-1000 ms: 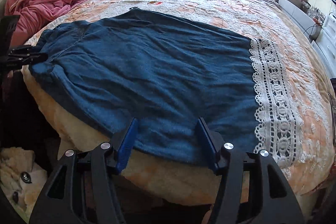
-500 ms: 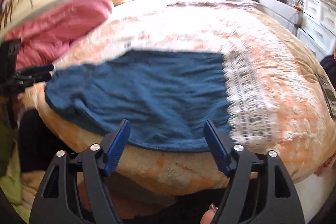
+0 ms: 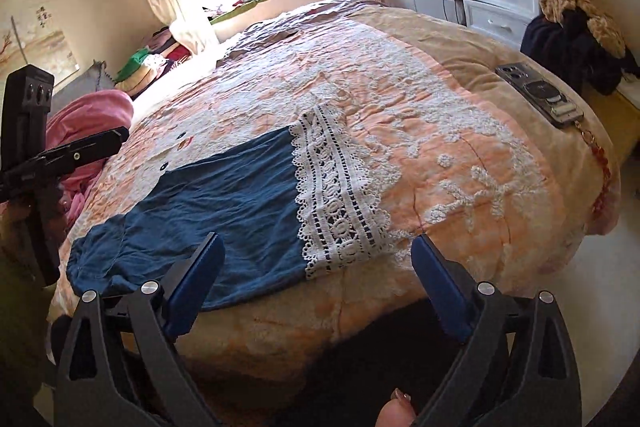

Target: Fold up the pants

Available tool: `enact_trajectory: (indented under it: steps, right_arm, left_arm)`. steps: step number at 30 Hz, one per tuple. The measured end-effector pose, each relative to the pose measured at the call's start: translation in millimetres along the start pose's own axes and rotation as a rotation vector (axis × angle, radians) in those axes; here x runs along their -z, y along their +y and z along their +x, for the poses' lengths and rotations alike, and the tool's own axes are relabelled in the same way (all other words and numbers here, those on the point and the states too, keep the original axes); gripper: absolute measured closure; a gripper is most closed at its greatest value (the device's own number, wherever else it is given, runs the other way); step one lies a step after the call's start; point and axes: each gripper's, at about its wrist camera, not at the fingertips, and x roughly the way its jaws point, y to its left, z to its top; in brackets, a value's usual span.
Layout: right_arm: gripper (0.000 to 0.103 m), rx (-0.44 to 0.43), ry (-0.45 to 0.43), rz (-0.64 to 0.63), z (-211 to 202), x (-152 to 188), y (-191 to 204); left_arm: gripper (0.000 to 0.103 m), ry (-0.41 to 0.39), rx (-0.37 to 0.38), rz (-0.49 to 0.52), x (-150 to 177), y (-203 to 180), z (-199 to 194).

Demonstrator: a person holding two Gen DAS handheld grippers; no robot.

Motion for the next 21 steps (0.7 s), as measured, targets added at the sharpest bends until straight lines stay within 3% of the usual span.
enact_trajectory:
  steps: [6,10,19,21]
  right_arm:
    - [0.009,-0.019,0.062,0.128,21.6,6.8,-15.4]
    - [0.010,-0.030,0.077,0.153,32.1,7.4,-14.7]
    - [0.030,-0.032,0.086,0.179,47.2,8.0,-16.4]
    - [0.047,-0.015,0.077,0.184,46.8,9.1,-19.1]
  left_arm:
    - [0.010,0.101,-0.022,0.103,-18.5,-6.0,66.3]
    - [0.010,0.161,0.009,0.120,-25.1,-2.2,104.0]
    - [0.019,0.206,0.101,0.184,-39.2,-11.5,152.3]
    - [0.025,0.216,0.128,0.192,-41.4,-12.9,160.3]
